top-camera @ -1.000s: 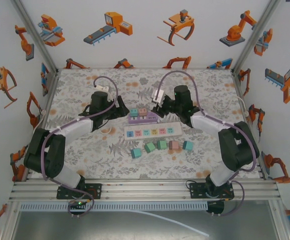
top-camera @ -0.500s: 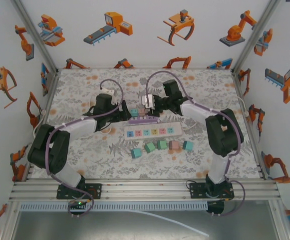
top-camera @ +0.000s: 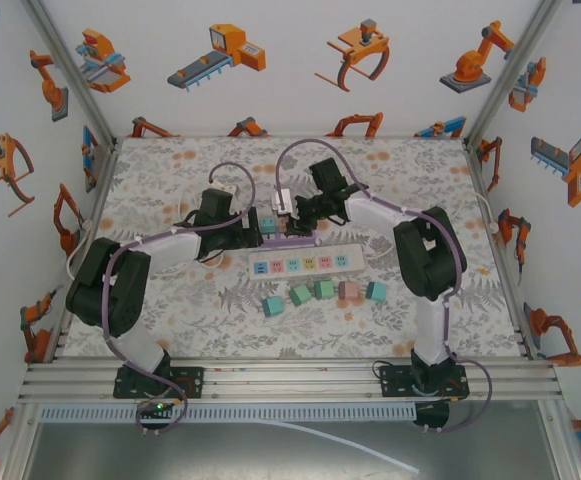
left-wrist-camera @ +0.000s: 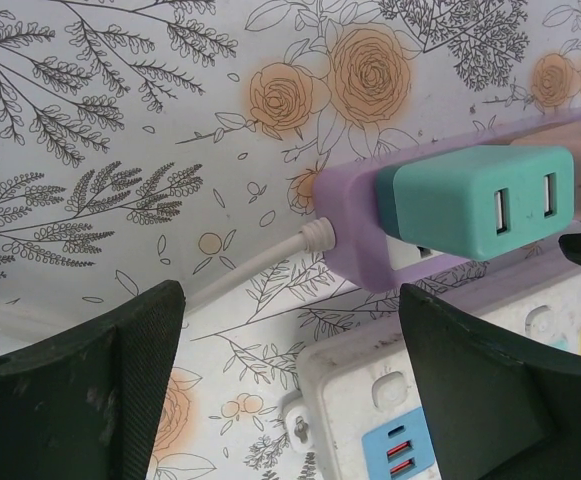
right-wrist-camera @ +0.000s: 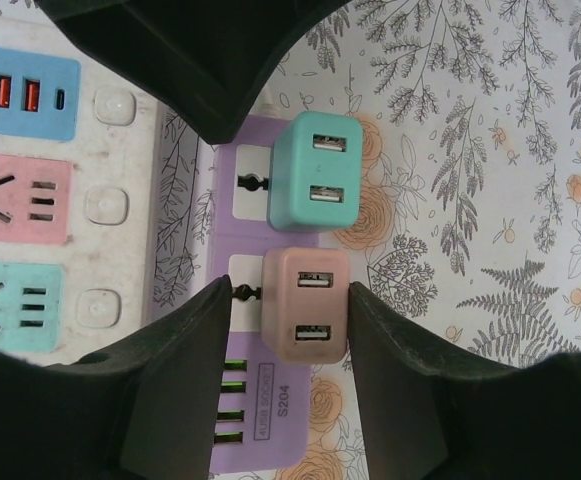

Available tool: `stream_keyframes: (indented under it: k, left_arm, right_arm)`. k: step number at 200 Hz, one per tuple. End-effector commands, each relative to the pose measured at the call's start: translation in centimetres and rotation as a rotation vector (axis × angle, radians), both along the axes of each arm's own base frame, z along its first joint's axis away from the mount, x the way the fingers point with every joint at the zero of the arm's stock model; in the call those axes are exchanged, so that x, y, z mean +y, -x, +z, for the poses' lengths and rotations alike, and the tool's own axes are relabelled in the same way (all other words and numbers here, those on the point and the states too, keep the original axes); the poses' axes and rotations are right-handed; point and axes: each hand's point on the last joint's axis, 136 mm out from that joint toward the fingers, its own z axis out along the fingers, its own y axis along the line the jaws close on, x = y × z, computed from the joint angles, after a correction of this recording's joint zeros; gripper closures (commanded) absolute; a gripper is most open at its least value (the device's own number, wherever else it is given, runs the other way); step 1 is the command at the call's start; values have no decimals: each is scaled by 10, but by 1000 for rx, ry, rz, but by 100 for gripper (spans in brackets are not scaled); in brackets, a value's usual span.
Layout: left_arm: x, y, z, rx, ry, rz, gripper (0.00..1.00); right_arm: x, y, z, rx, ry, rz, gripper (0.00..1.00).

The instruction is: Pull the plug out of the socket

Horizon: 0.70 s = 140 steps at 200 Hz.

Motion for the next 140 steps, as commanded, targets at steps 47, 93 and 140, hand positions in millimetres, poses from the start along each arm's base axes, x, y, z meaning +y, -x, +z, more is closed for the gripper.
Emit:
stream_keyframes:
  k: [47, 93, 140]
  left_arm:
    - [2, -3, -10, 18, -85, 4, 19]
    - [-6, -5, -10, 20, -50, -14, 19]
    - [-6, -10, -2, -16, -31, 8, 19]
  right_arm:
    - [5, 5, -6, 62, 20, 24, 59]
    - [7, 7, -8, 115, 21, 38, 69]
    - [8, 9, -7, 137, 15, 48, 73]
